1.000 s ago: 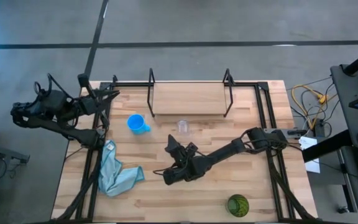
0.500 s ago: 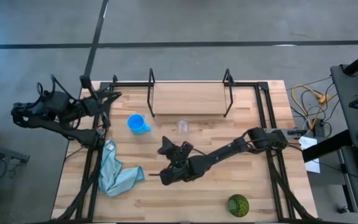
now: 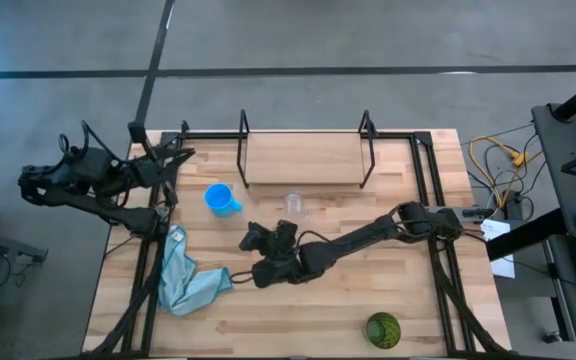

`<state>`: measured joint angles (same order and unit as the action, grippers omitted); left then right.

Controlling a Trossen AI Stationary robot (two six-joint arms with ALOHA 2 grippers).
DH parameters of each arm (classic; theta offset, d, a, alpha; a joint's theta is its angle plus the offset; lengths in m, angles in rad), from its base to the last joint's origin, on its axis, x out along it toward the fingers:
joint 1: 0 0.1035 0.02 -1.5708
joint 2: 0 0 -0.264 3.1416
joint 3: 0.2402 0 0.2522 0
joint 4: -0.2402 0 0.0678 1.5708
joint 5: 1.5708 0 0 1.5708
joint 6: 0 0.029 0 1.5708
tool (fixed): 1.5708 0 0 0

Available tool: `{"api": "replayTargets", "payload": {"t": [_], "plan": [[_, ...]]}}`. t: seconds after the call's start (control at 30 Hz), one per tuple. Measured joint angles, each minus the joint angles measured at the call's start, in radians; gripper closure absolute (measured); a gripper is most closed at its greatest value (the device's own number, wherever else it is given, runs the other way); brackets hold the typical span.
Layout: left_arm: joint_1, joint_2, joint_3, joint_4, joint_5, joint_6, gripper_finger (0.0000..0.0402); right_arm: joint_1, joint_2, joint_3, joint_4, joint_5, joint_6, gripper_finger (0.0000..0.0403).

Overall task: Stack small to large cups/mugs on shelf
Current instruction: Put the transparent mug on the shelf

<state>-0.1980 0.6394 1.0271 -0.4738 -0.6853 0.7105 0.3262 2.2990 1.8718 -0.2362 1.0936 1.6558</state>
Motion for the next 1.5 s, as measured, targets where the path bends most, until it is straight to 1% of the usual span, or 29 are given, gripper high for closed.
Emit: {"api": "replayTargets", "payload": {"t": [0.07,0.13,0.2,0.33,0.43,0.47,0.5,0.53,0.6,0.63,0.67,0.77,0.83,0.93,1.03,1.33,1.5], "plan": [[0.0,-0.008,0.002,-0.008,-0.003,0.0,0.0394,-0.002,0.0,-0.005,-0.011,0.001,0.011,0.0316],[0.0,-0.02,0.001,-0.007,-0.017,0.0,0.0394,0.0,0.0,-0.005,-0.06,0.003,0.082,0.0316],[0.0,-0.033,-0.001,-0.019,-0.029,0.001,0.0394,0.006,-0.002,0.004,-0.161,0.003,0.211,0.0316],[0.0,-0.063,-0.002,-0.025,-0.031,0.001,0.0394,0.033,-0.002,0.03,-0.424,0.01,0.478,0.0319],[0.0,-0.079,-0.001,-0.038,-0.033,0.0,0.0394,0.048,-0.002,0.057,-0.594,0.06,0.621,0.0321],[0.0,-0.083,-0.001,-0.037,-0.033,0.001,0.0394,0.048,-0.002,0.066,-0.631,0.058,0.646,0.0321],[0.0,-0.086,-0.001,-0.036,-0.033,0.0,0.0394,0.046,-0.002,0.077,-0.656,0.035,0.653,0.0321],[0.0,-0.087,-0.002,-0.036,-0.033,0.0,0.0394,0.038,-0.002,0.088,-0.676,-0.018,0.654,0.0321],[0.0,-0.086,-0.002,-0.035,-0.034,0.0,0.0394,0.02,-0.002,0.101,-0.707,-0.162,0.656,0.0321],[0.0,-0.085,-0.002,-0.035,-0.035,0.0,0.0394,0.012,-0.001,0.102,-0.715,-0.216,0.656,0.0321],[0.0,-0.085,-0.002,-0.037,-0.036,0.0,0.0394,0.008,0.003,0.102,-0.726,-0.225,0.656,0.0321],[0.0,-0.08,-0.002,-0.038,-0.054,0.001,0.0394,0.002,0.012,0.095,-0.744,-0.136,0.673,0.0321],[0.0,-0.08,-0.003,-0.039,-0.071,0.001,0.0394,-0.006,0.012,0.095,-0.761,-0.113,0.674,0.0321],[0.0,-0.081,-0.003,-0.039,-0.081,0.001,0.0394,-0.022,0.011,0.094,-0.811,-0.139,0.675,0.0321],[0.0,-0.084,-0.003,-0.038,-0.081,0.001,0.0394,-0.036,0.011,0.079,-0.823,-0.148,0.675,0.0321],[0.0,-0.09,-0.003,-0.039,-0.081,0.002,0.0394,-0.057,0.011,0.052,-0.818,-0.155,0.675,0.0321],[0.0,-0.09,-0.003,-0.039,-0.081,0.002,0.0394,-0.058,0.014,0.033,-0.785,-0.16,0.675,0.0321]]}}
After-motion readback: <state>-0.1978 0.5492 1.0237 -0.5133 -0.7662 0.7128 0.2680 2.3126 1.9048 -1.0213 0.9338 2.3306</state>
